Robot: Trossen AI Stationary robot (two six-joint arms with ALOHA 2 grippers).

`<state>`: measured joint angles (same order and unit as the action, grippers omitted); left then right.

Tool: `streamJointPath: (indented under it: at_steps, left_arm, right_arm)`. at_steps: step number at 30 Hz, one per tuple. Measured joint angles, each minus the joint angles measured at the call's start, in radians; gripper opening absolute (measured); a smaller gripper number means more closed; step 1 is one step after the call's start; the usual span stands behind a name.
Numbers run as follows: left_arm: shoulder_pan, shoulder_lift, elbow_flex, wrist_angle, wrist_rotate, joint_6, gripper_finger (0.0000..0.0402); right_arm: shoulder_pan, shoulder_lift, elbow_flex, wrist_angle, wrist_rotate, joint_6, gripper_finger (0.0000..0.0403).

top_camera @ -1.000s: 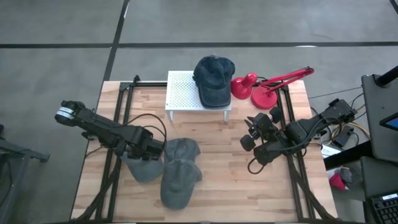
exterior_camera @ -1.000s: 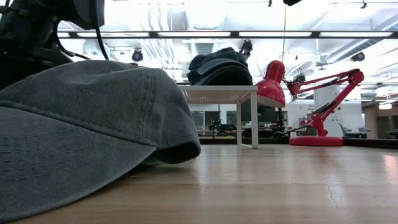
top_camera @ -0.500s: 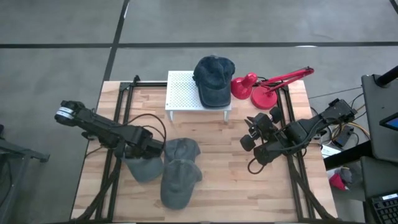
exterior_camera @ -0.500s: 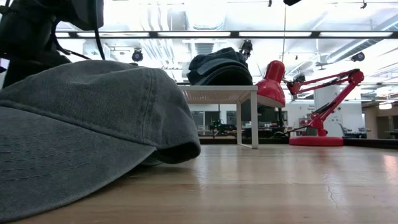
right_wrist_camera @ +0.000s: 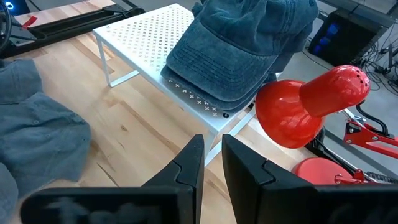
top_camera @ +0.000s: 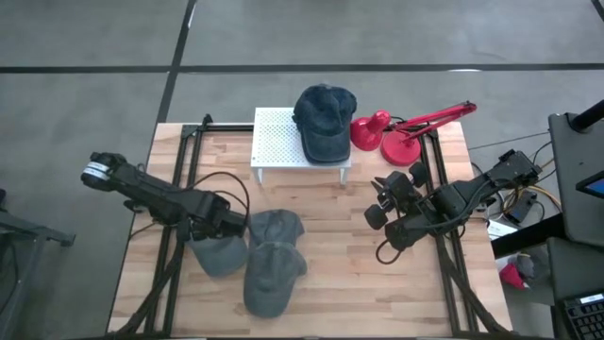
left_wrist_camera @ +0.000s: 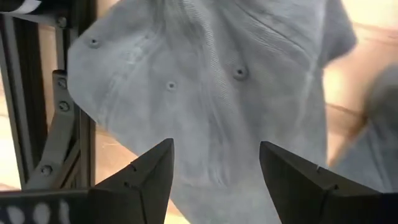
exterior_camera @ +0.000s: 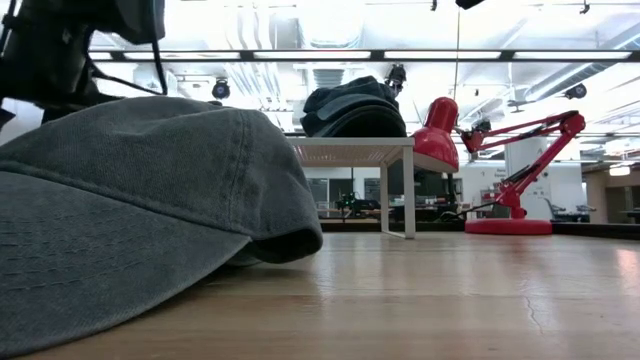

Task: Pick & Place hat
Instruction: Put the top left gray cap on the shelf

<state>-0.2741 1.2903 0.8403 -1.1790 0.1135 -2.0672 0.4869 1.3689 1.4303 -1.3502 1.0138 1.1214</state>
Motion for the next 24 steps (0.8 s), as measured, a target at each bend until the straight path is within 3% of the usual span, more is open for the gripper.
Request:
streamJointPath:
  at_steps: [4, 16, 24]
  left_arm:
    - [0.000, -0.001, -0.050, 0.048, 0.000, -0.025, 0.0229]
    - [0.002, -0.003, -0.299, 0.423, 0.008, -0.109, 0.0226]
    - [0.002, -0.003, -0.347, 0.471, 0.008, -0.107, 0.0156]
  right_arm:
    - [0.000, 0.000, 0.000, 0.001, 0.000, 0.001, 0.0052]
    - [0.000, -0.001, -0.005, 0.003, 0.012, -0.022, 0.0052]
    - [0.000, -0.002, -0.104, 0.003, 0.034, 0.036, 0.0052]
